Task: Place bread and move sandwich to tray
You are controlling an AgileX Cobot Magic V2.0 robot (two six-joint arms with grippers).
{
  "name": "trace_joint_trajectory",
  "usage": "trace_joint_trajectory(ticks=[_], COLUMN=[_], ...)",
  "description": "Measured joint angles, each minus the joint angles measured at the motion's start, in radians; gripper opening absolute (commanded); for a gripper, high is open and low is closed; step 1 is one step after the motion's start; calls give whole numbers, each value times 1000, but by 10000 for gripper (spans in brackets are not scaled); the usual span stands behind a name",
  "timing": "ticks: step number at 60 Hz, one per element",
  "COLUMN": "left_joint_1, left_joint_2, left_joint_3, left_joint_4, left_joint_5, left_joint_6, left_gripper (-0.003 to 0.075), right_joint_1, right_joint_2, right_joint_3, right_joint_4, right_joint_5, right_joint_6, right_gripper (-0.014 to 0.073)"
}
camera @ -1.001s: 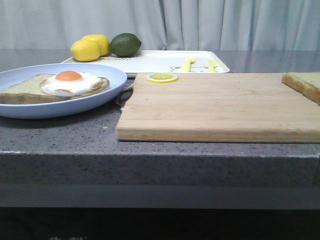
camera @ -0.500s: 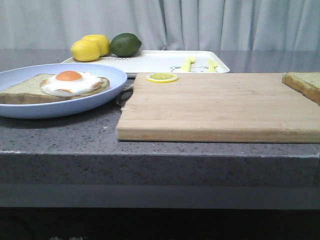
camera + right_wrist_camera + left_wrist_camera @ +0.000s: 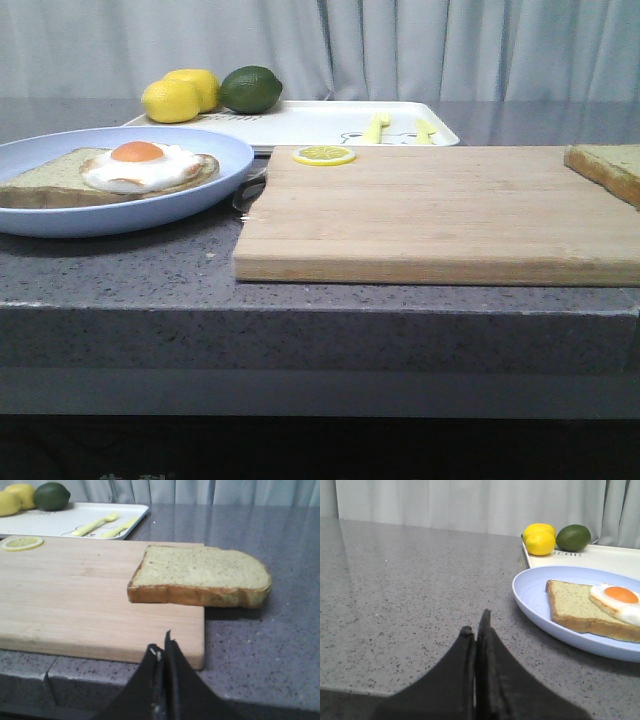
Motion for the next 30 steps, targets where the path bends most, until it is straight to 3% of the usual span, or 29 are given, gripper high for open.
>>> trace_joint_trajectory(ticks=[19, 30], left_joint_1=[0, 0], left_joint_2=[0, 0], left_joint_3=[0, 0], left_joint_4=[0, 0], left_joint_5=[-90, -231], left_joint_6=[0, 0], left_gripper=[-19, -19], right_joint_1=[0, 0], right_joint_2=[0, 0], right_joint_3=[0, 0], right_joint_4=[0, 2], right_joint_5=[-21, -104], right_joint_6=[0, 0], right_gripper=[-74, -74])
